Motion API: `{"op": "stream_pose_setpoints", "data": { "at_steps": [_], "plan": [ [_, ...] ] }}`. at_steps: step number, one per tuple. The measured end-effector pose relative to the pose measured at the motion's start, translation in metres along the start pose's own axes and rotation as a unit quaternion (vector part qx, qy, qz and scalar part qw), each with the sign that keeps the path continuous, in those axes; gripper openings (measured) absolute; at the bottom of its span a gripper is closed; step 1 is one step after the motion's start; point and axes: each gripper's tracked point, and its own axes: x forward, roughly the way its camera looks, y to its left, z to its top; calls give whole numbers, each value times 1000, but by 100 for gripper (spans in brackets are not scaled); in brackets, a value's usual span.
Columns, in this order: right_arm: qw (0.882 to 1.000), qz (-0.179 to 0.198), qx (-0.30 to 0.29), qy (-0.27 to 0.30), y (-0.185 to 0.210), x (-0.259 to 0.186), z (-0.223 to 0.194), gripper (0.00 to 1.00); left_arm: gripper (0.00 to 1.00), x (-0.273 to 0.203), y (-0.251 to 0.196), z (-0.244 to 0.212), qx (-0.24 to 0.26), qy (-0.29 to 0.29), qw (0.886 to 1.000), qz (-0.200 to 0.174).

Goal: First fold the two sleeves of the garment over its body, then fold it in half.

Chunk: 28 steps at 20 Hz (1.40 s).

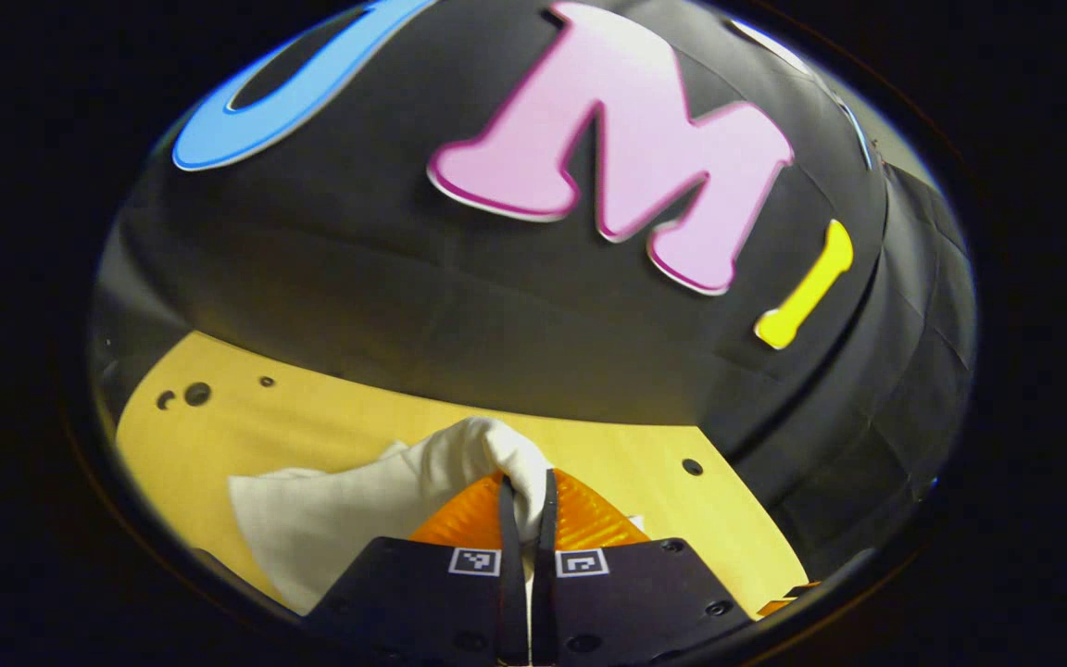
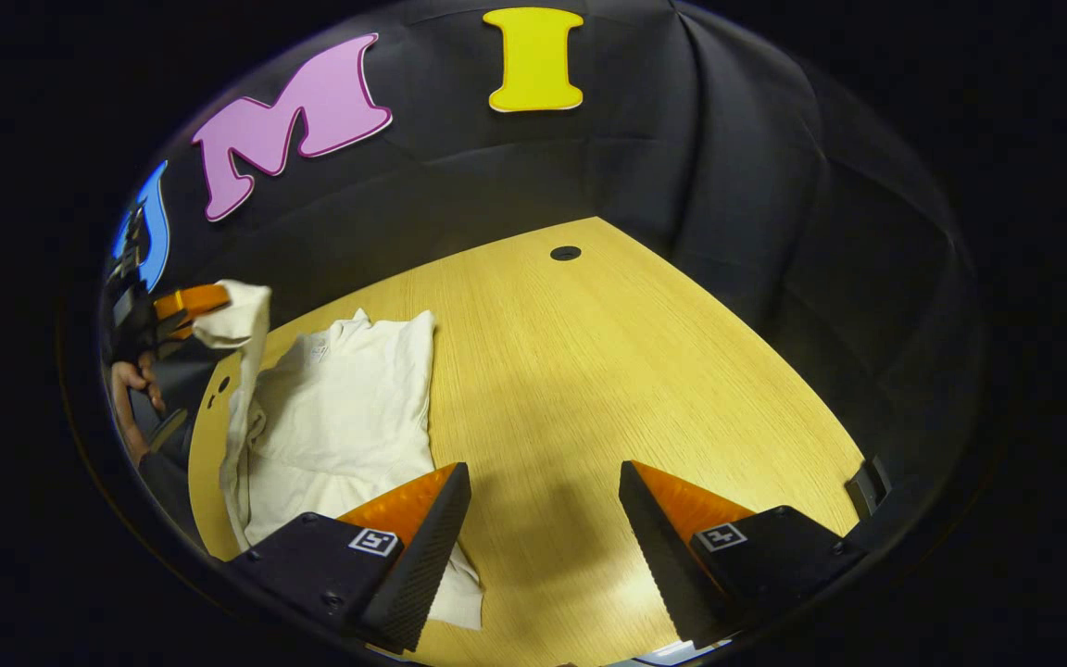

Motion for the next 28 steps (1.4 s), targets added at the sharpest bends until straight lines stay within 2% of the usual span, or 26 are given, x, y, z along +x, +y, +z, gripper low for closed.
{"op": "stream_pose_setpoints", "data": {
  "at_steps": [2, 4, 5, 7, 9, 10, 12, 19, 23, 28],
  "plan": [
    [1000, 1, -9, 5, 4, 0, -7, 99, 8, 24, -34, -29, 6, 25, 999, -22],
    [1000, 3, -16, 9, 7, 0, -12, 99, 14, 39, -53, -52, 3, 44, 998, -39],
    [1000, 5, -19, 12, 9, 1, -14, 99, 21, 44, -60, -62, 0, 54, 998, -41],
    [1000, 9, -22, 15, 13, 4, -17, 99, 53, 42, -74, -73, -8, 67, 996, -56],
    [999, 15, -22, 17, 21, 5, -19, 99, 85, 30, -62, -76, 5, 64, 997, -51],
    [999, 21, -24, 20, 26, 6, -21, 99, 97, 21, -51, -77, 15, 63, 997, -40],
    [999, 33, -27, 30, 37, 8, -28, 99, 98, -13, -6, -82, 30, 64, 997, -1],
    [994, 80, -28, 68, 76, 6, -66, 99, 98, -134, 111, -117, 15, 73, 992, 99],
    [990, 95, -40, 92, 91, 1, -94, 99, 98, -201, 154, -154, 33, 92, 984, 150],
    [986, 104, -56, 118, 99, -1, -119, 99, 98, -255, 176, -220, 21, 140, 972, 189]
  ]
}}
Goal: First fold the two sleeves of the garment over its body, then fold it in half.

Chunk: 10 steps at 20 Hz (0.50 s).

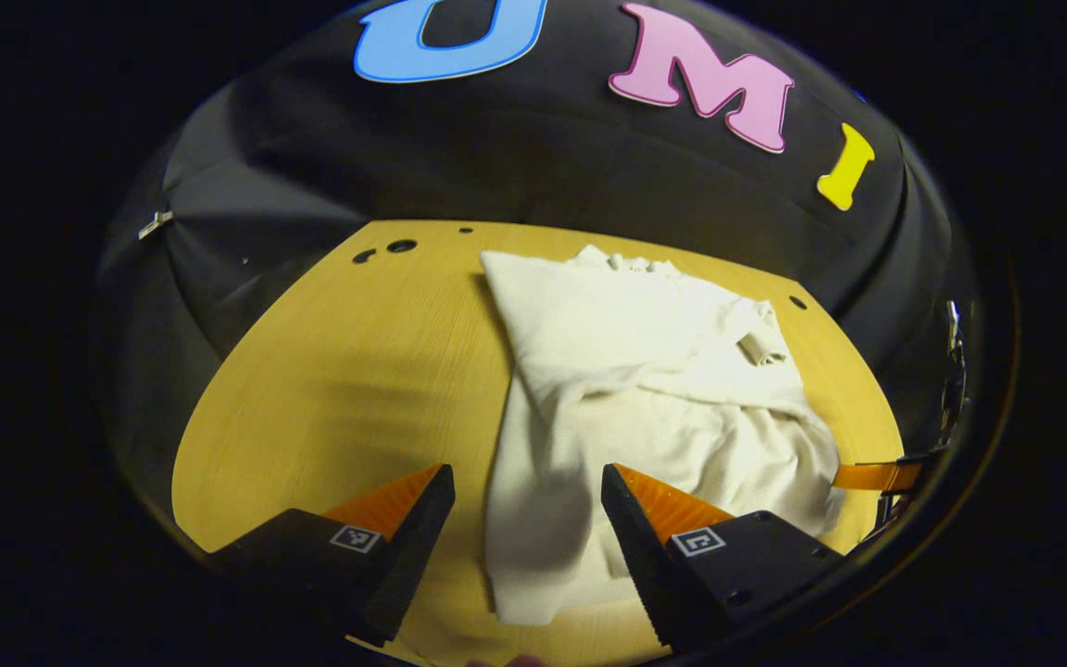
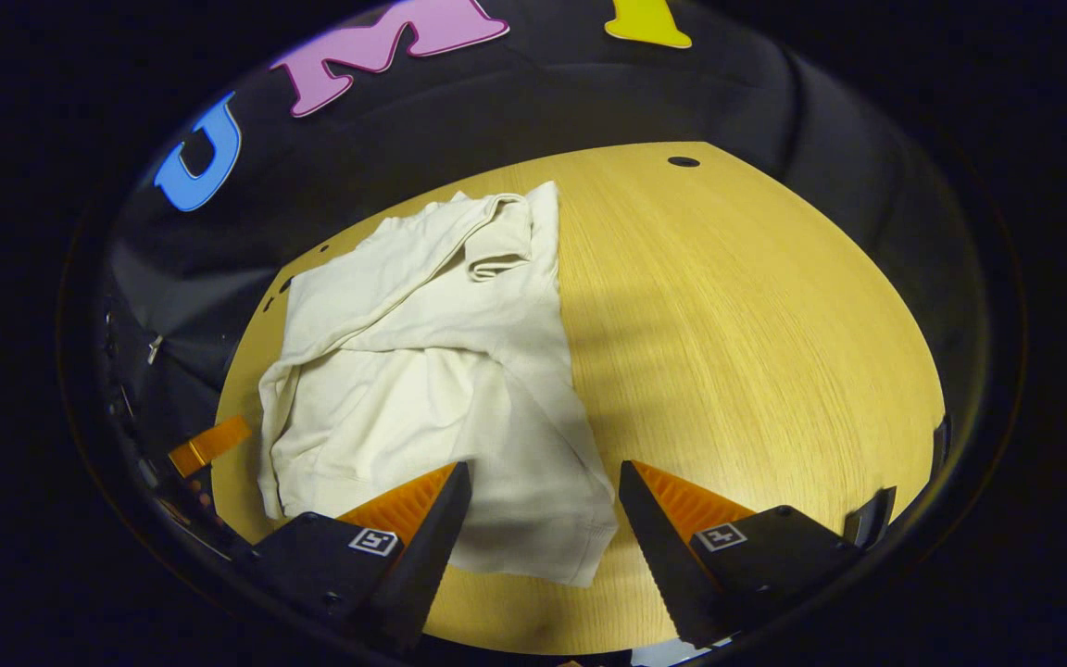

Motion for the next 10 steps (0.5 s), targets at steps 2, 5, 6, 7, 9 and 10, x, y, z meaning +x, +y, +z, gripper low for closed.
{"op": "stream_pose_setpoints", "data": {
  "at_steps": [2, 5, 6, 7, 9, 10],
  "plan": [
    [1000, -4, -5, 6, -2, 1, -5, 99, 98, -5, 4, -20, -5, 11, 1000, 7],
    [1000, -9, 6, 13, -5, 6, -9, 99, 98, -8, 6, -47, -22, 34, 999, 9],
    [1000, -12, 8, 16, -6, 7, -11, 99, 98, -7, 5, -51, -27, 39, 999, 8],
    [1000, -13, 8, 19, -7, 8, -13, 99, 98, -7, 4, -54, -28, 41, 999, 8],
    [999, -15, 7, 34, -7, 10, -21, 99, 98, -1, 0, -57, -24, 45, 999, 9],
    [1000, -15, 3, 21, -8, 11, -15, 100, 98, 2, -4, -58, -21, 49, 999, 7]
  ]
}}
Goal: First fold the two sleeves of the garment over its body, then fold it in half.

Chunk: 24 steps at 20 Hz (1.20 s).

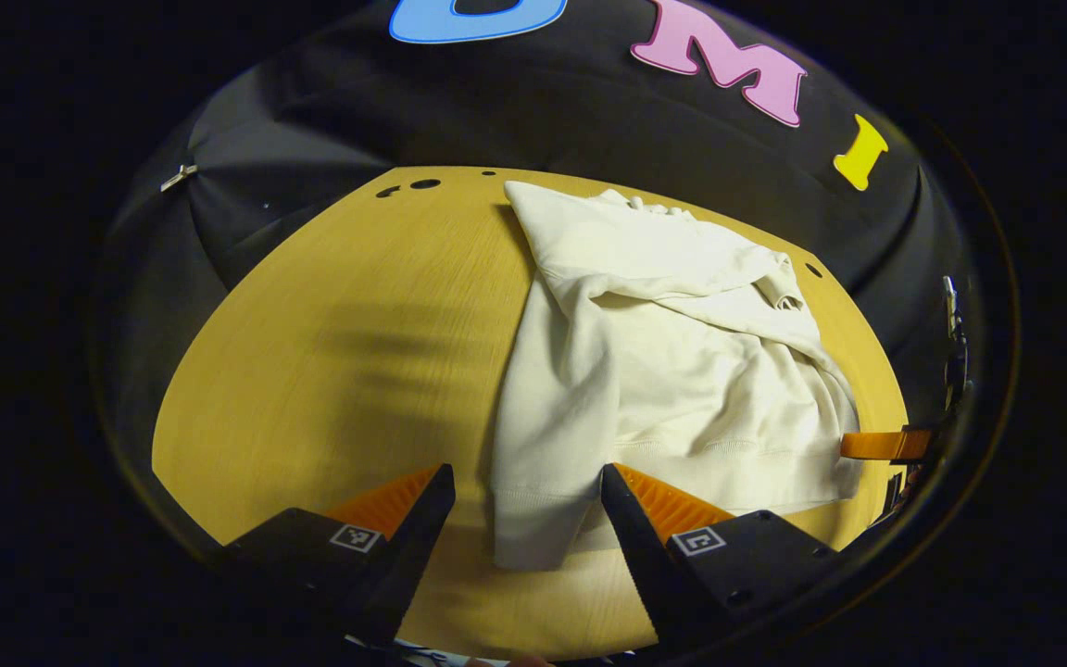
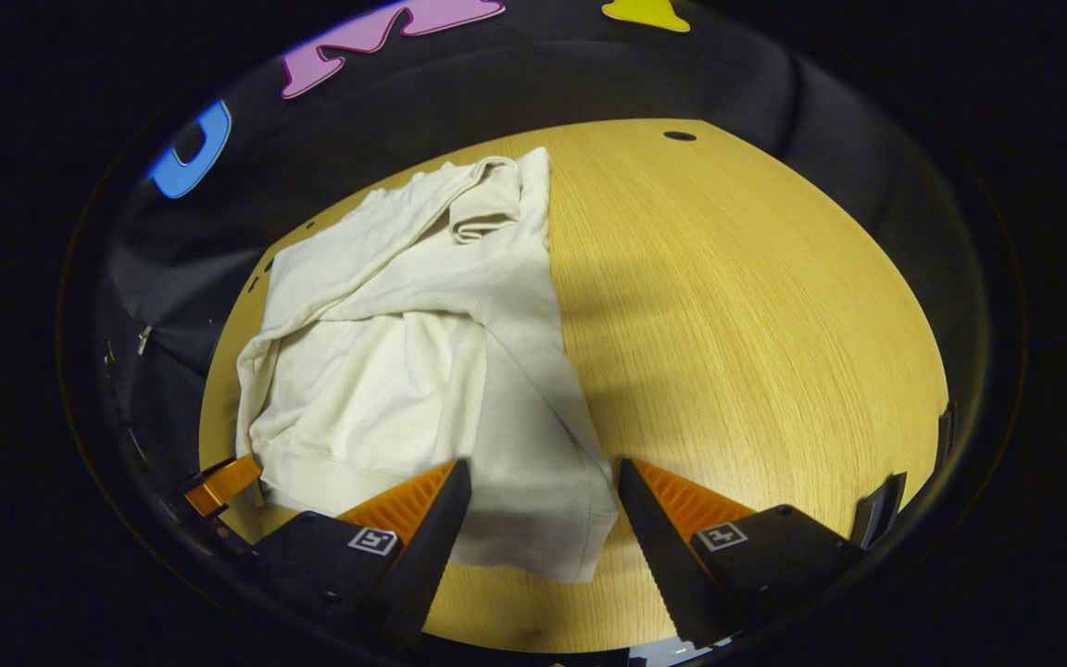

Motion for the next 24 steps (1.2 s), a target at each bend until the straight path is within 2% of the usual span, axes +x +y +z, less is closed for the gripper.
{"op": "stream_pose_setpoints", "data": {
  "at_steps": [5, 7, 8, 9, 10, 11, 12, 13, 17, 20, 24],
  "plan": [
    [999, -24, -29, 0, 3, 5, -5, 98, 99, 8, -12, -12, 56, 1, 998, 24],
    [998, -37, -52, 4, 4, 7, -7, 95, 87, 9, -16, -13, 50, 3, 998, 26],
    [997, -37, -65, 4, 8, 7, -7, 83, 83, 9, -19, -13, 50, 4, 998, 23],
    [997, -33, -75, 3, 14, 9, -9, 57, 78, 9, -25, -14, 54, 6, 998, 14],
    [996, -27, -87, 2, 20, 9, -9, 44, 65, 12, -32, -15, 63, 6, 998, 3],
    [995, -26, -99, 0, 22, 12, -9, 17, 36, 13, -36, -15, 70, 6, 998, 0],
    [994, -17, -104, 0, 26, 12, -9, 22, 26, 13, -37, -15, 72, 5, 997, 4],
    [994, -10, -106, 2, 28, 16, -9, 15, 23, 12, -37, -14, 71, 6, 997, 5],
    [993, 23, -116, 11, 32, 11, -9, 8, 10, 12, -42, -13, 59, 25, 998, -24],
    [995, 30, -98, 18, 33, 9, -5, 8, 9, 7, -39, -8, 46, 29, 998, -35],
    [994, 56, -90, -1, 49, -6, 21, 8, 9, -12, -47, 22, 42, 2, 998, -53]
  ]
}}
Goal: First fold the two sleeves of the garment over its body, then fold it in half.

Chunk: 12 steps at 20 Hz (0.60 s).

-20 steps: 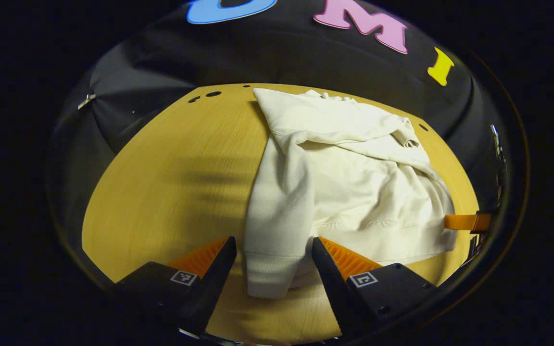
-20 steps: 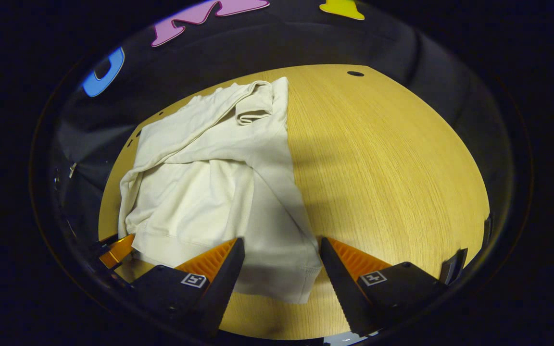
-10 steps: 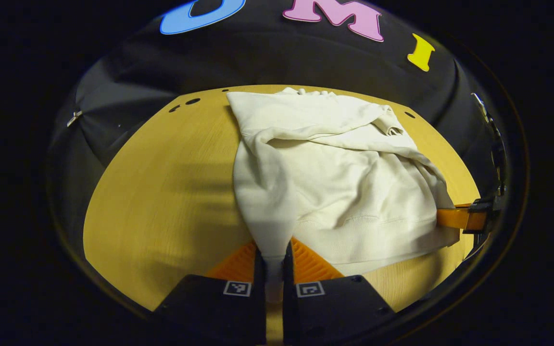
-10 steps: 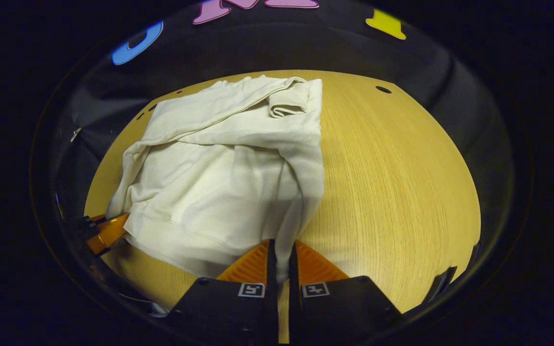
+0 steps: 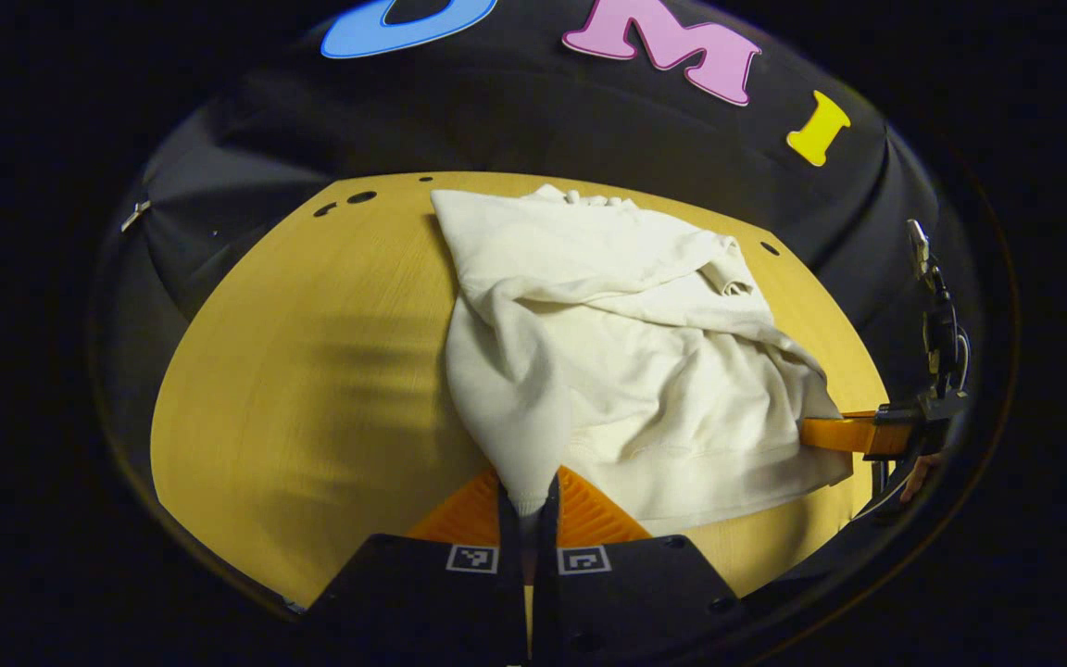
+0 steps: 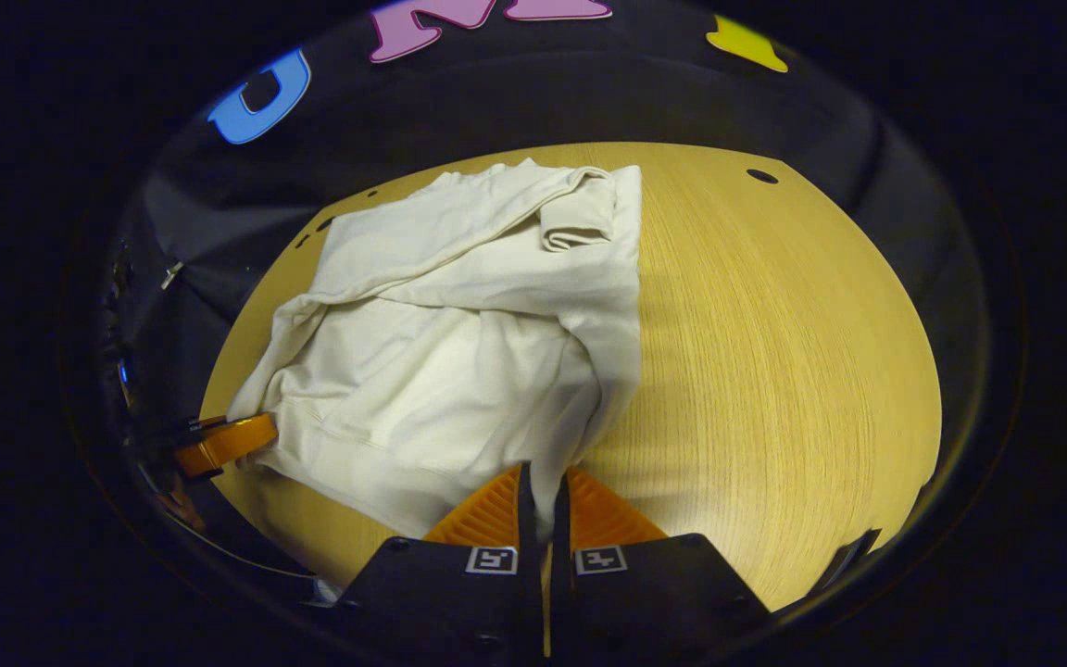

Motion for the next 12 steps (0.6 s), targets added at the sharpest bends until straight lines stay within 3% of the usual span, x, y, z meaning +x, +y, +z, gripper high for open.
{"op": "stream_pose_setpoints", "data": {
  "at_steps": [12],
  "plan": [
    [992, 76, 17, -96, 47, -2, 173, 8, 9, -21, -19, 171, -59, -78, 994, -46]
  ]
}}
